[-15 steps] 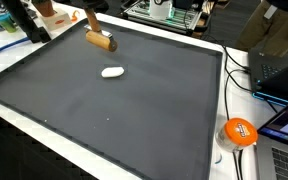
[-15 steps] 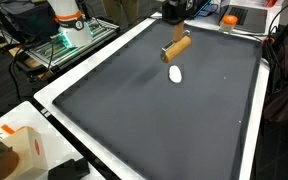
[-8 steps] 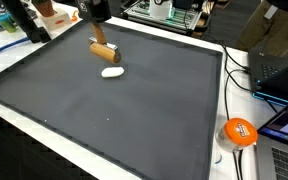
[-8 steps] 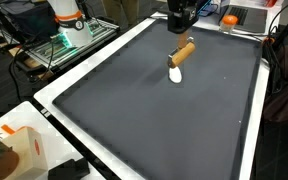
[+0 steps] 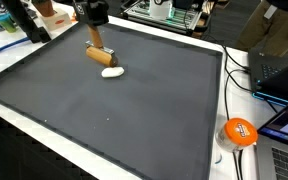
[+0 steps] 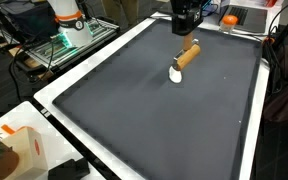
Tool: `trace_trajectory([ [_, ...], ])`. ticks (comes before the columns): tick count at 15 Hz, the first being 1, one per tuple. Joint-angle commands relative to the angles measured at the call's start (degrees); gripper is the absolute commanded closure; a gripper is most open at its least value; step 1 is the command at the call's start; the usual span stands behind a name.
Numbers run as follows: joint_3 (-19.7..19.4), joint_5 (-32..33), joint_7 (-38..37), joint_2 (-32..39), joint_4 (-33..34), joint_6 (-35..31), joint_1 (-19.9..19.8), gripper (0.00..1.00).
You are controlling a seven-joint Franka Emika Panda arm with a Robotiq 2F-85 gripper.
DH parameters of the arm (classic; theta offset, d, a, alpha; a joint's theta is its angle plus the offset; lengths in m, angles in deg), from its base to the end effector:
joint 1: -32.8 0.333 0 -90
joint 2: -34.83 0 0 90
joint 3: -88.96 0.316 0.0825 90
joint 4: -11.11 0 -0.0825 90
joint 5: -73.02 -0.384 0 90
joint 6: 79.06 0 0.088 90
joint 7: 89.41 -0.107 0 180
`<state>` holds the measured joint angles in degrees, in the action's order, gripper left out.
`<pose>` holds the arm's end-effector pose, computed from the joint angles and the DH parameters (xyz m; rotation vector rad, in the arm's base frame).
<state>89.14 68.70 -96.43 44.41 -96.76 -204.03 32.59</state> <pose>0.6140 0.0024 0.4326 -3.0525 0.2482 -0.1948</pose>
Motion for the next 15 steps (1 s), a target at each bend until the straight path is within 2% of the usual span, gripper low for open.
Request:
trace_trajectory([
  [1,-0.2,0.0,0.0,0.1,0.1,0.2,0.1,0.53],
  [4,-0.2,0.0,0.0,0.4,0.1,0.2,0.2,0.53],
  [5,-0.2,0.0,0.0,0.4,0.1,0.2,0.2,0.78],
  [15,-0.4,0.6,-0.5,-9.7,-15.0,-12.6,0.2,0.78],
])
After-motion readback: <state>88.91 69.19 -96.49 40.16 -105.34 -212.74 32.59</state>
